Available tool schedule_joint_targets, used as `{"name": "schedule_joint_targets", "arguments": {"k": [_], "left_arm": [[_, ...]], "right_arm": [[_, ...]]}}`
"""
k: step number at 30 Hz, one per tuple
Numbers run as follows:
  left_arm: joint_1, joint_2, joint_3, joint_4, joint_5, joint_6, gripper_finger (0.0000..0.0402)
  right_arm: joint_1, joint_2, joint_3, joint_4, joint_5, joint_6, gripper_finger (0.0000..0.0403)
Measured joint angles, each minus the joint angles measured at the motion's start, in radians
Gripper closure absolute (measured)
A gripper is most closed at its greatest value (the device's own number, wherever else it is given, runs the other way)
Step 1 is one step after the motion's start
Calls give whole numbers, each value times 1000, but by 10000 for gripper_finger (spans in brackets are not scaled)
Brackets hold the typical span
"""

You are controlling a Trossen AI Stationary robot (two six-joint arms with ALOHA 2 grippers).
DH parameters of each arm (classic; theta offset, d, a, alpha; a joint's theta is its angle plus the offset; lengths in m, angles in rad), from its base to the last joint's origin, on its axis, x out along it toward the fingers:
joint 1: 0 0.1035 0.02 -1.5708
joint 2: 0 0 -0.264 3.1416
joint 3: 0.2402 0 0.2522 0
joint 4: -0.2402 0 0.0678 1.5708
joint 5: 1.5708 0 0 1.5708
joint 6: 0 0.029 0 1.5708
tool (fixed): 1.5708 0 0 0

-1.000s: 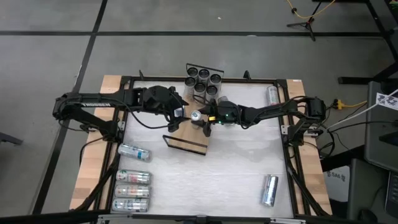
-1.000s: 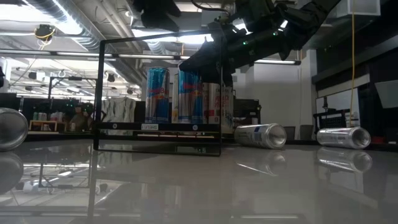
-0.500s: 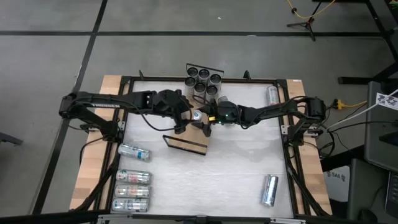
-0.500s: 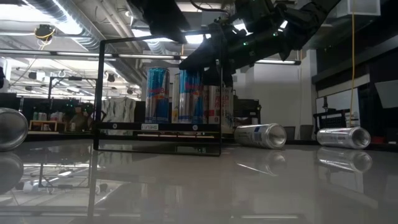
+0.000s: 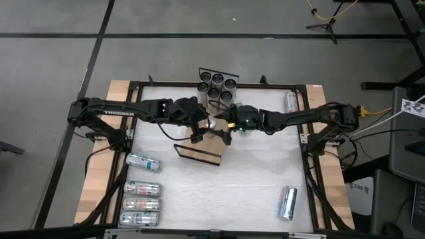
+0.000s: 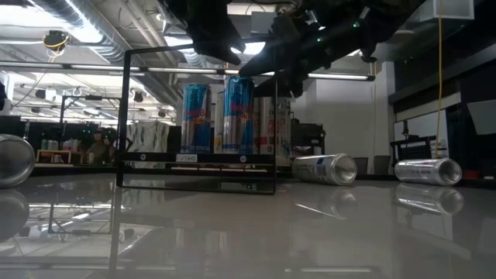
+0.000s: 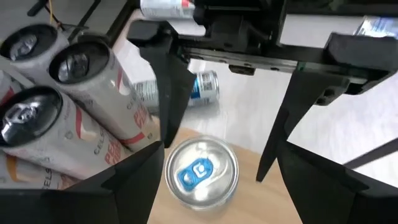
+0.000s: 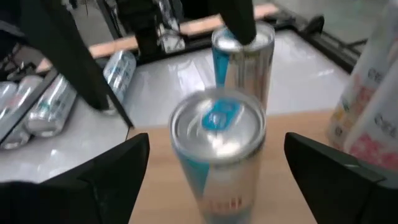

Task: Place canned beverage on shelf
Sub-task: Put the top right silver soda can on the shelf aligned with the other silver soda can

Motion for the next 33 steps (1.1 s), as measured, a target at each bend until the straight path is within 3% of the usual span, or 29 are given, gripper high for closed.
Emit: {"name": "schedule_joint_targets", "arguments": {"k": [10,33], "left_arm": [[0,25,0,2,-17,0,98],[1,124,0,11,-78,25,98]], "right_arm": [[0,-87,0,-134,-102,0,37],[0,-128,0,-197,-106,-36,37]]}}
